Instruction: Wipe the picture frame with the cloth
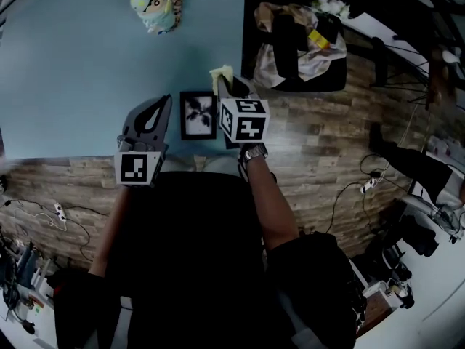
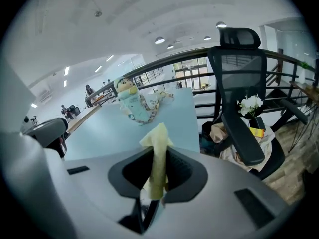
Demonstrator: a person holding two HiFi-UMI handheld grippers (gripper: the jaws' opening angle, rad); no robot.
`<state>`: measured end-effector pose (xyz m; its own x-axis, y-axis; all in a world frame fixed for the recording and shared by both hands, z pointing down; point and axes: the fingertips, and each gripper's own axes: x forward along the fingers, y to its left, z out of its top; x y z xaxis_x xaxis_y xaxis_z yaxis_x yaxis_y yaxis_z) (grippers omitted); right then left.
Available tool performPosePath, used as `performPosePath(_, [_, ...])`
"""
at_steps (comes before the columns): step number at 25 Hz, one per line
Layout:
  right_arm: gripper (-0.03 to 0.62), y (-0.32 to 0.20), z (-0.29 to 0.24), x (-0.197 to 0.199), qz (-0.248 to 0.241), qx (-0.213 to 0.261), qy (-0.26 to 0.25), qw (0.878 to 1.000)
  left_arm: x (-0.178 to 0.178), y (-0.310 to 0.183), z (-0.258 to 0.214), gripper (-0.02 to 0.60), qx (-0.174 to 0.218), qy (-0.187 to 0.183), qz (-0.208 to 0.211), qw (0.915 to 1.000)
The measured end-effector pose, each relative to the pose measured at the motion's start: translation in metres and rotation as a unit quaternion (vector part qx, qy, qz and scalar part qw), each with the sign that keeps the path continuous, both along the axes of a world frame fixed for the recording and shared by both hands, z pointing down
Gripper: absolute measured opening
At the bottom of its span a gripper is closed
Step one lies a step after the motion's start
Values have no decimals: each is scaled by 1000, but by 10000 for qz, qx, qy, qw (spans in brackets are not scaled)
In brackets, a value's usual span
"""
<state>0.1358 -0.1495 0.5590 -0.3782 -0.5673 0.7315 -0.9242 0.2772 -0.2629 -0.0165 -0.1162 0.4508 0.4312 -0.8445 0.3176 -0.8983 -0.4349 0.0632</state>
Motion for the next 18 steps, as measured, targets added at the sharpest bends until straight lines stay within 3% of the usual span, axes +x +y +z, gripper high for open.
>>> performPosePath(5, [58, 5, -46, -3, 34, 579, -72, 9983, -1, 11, -5, -3, 103, 46, 45, 9999])
performPosePath(18, [58, 46, -137, -17, 98, 1440, -354, 9889, 0, 35, -43, -3, 470, 107, 307, 9984])
